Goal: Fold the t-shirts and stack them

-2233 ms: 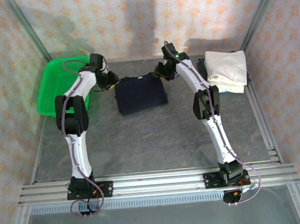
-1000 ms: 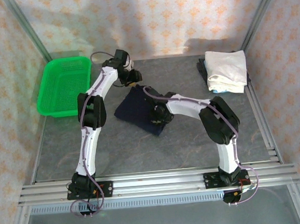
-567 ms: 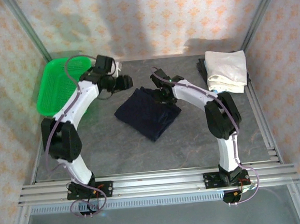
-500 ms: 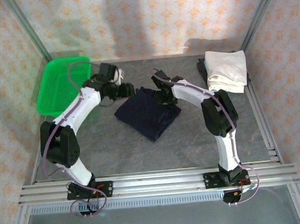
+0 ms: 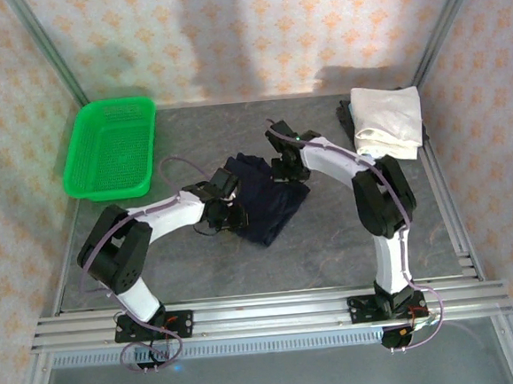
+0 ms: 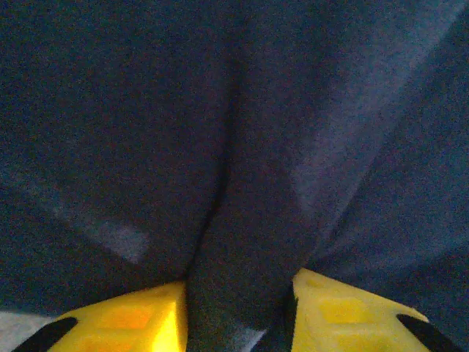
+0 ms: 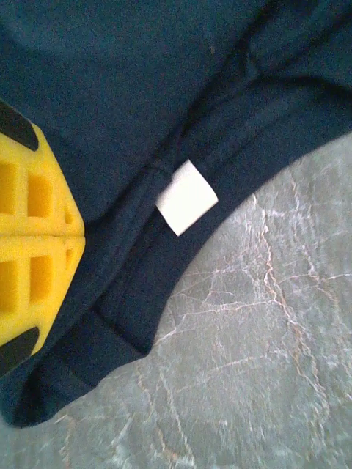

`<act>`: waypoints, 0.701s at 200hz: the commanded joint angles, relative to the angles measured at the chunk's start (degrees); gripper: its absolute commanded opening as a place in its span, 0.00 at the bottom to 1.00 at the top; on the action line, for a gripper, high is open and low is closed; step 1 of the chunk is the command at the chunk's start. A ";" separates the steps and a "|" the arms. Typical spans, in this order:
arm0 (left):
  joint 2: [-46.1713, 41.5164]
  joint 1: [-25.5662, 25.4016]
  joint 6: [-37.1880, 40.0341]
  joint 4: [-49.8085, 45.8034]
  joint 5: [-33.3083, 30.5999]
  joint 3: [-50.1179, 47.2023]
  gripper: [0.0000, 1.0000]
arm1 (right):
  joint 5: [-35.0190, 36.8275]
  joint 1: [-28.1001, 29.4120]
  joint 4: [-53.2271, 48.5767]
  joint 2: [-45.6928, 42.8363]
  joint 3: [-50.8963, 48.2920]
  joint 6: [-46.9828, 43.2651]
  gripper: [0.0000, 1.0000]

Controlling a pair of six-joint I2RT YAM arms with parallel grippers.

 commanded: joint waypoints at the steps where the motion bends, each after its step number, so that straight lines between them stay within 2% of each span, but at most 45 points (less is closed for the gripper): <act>1: 1.21 0.00 4.01 -1.69 -5.06 -0.40 0.39 | -1.79 -0.15 -1.62 -4.92 -2.75 -0.70 0.08; 10: 0.98 0.02 6.34 -2.25 -5.59 -0.34 0.41 | -3.49 -0.11 -0.60 -5.79 -4.31 -0.70 0.19; 28: 1.62 0.04 11.62 -4.02 -5.94 0.80 0.46 | -6.80 0.13 1.84 -5.44 -7.11 -0.86 0.31; 63: 2.84 0.76 17.48 -6.62 -8.79 2.22 0.51 | -7.20 0.11 1.82 -1.62 -7.72 -1.26 0.37; 75: 2.87 2.01 18.13 -6.35 -8.08 2.41 0.52 | -8.08 0.13 2.36 -1.52 -8.32 -1.05 0.33; 95: 1.98 4.16 19.14 -6.47 -7.02 3.08 0.55 | -9.41 0.20 3.10 -3.18 -9.89 -0.03 0.08; 104: 1.21 5.39 19.46 -6.83 -6.68 3.50 0.56 | -9.99 0.44 3.04 -5.00 -10.87 0.71 0.00; 123: -1.42 7.52 19.76 -7.99 -6.47 4.83 0.60 | -10.25 1.28 3.50 -10.84 -14.29 2.88 0.00; 140: -4.60 8.41 19.77 -8.73 -6.77 6.07 0.63 | -7.61 2.37 2.84 -16.36 -17.35 6.15 0.00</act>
